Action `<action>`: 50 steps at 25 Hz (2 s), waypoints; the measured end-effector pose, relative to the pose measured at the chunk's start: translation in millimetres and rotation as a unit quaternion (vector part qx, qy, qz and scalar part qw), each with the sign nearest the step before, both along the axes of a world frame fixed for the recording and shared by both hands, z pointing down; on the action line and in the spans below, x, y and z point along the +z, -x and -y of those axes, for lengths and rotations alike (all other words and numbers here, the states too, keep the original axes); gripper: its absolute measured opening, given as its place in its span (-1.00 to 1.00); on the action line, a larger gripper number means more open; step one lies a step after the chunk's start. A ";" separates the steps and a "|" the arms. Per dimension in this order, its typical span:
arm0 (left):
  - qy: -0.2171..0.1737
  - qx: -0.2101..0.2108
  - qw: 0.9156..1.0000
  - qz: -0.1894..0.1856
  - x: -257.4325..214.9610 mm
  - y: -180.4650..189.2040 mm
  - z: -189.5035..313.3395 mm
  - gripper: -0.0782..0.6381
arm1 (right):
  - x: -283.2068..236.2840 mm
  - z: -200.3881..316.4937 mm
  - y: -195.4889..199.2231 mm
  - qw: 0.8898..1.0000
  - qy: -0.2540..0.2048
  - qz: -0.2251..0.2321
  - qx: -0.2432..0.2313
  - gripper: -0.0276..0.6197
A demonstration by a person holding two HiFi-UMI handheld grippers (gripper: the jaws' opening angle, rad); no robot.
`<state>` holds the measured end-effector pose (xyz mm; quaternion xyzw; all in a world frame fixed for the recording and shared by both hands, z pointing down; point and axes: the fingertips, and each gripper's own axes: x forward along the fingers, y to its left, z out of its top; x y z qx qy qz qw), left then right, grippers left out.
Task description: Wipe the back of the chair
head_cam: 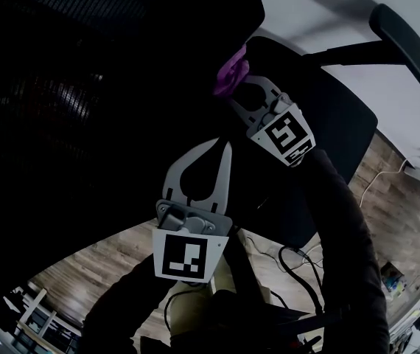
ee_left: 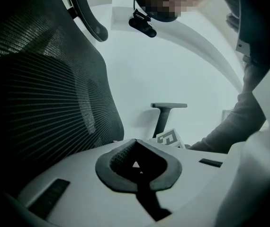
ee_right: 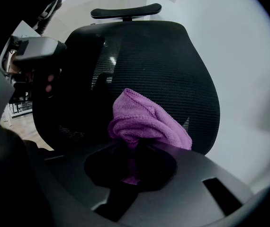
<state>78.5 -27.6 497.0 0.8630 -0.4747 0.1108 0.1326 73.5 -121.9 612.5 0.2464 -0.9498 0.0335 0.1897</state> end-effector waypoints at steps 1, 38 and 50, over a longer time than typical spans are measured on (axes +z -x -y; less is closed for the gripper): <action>0.001 0.000 1.000 0.000 1.0 -0.4 -0.9 -0.76 | 0.7 0.3 -0.4 1.000 -0.001 -0.001 0.001 -0.78; 0.014 0.013 1.000 0.000 4.1 -5.6 2.6 -0.76 | 2.8 56.2 -32.2 0.998 -0.031 -0.004 0.063 -0.78; 0.010 -0.001 1.000 0.009 -7.0 -6.8 5.7 -0.76 | 0.5 60.4 -37.8 0.997 -0.028 0.002 0.066 -0.78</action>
